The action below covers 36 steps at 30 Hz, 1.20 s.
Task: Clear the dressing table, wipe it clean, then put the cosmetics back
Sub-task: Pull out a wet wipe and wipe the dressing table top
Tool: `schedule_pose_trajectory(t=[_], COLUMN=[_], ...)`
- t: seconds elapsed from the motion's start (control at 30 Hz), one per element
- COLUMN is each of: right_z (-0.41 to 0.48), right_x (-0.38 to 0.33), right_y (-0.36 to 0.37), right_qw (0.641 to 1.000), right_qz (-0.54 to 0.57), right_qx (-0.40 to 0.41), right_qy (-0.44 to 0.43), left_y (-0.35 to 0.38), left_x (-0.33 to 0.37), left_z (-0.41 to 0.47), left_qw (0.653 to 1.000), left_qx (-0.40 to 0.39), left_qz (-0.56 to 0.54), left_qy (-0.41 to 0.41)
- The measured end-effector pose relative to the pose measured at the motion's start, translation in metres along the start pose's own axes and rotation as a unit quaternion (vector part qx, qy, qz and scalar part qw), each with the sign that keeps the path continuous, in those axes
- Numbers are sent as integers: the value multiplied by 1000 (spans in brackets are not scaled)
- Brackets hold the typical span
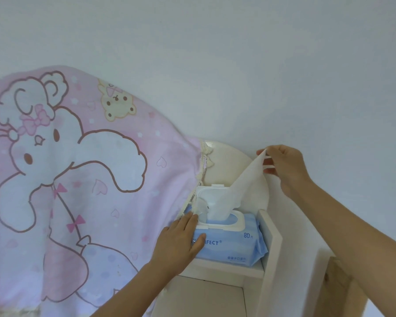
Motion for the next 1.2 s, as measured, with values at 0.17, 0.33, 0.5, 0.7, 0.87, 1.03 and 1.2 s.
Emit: schedule_pose_trajectory(t=[0.17,0.33,0.5,0.7,0.87,1.03,1.2], right_z=[0,-9,-49,-127,-195,-263,-307], right_x=[-34,-61,-59,13,103,203,283], right_y=[-19,-27,-15,19,48,57,45], right_qw=[994,987,959,936,909,880,904], right_qz=[52,-118,-231,-241,-225,-216,-205], right_qx=[61,-17,-103,-239,-351,-404,-251], right_qy=[-71,-104,-130,-97,8,126,277], left_y=[0,0,-1,34,87,140,180], left_x=[0,0,-2,-13,-22,-38,-53], left_z=[0,0,-10,-83,-163,-249,-329], left_qw=[1000,1000,998,971,982,985,977], left_qx=[3,5,51,210,144,53,-68], left_qz=[-1,3,-21,-112,-102,-75,-31], left_qy=[-5,5,21,6,-63,-146,-202])
Point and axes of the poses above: each hand's wrist, its own z-axis towards the middle knuckle, its own y-axis out of the palm, x = y × z, the point moved 3 cm from there along z, towards the middle knuckle, and after that the axes turned 11 degrees about -x, right-handed, at the moved point
